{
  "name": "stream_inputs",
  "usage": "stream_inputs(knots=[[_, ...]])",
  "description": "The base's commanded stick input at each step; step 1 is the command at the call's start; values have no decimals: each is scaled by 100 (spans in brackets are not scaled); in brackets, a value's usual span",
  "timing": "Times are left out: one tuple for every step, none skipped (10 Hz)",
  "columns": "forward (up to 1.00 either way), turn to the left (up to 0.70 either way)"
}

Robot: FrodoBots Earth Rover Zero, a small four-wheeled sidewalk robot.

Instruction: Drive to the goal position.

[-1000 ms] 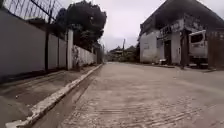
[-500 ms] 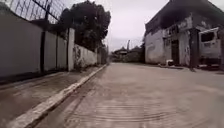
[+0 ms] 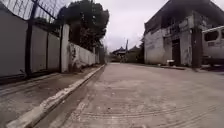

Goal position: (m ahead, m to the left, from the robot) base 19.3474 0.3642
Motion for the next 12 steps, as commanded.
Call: stream_inputs(knots=[[100,0],[100,0],[100,0],[100,0],[100,0],[100,0],[100,0],[100,0],[100,-1],[100,-12],[100,-32],[100,-29]])
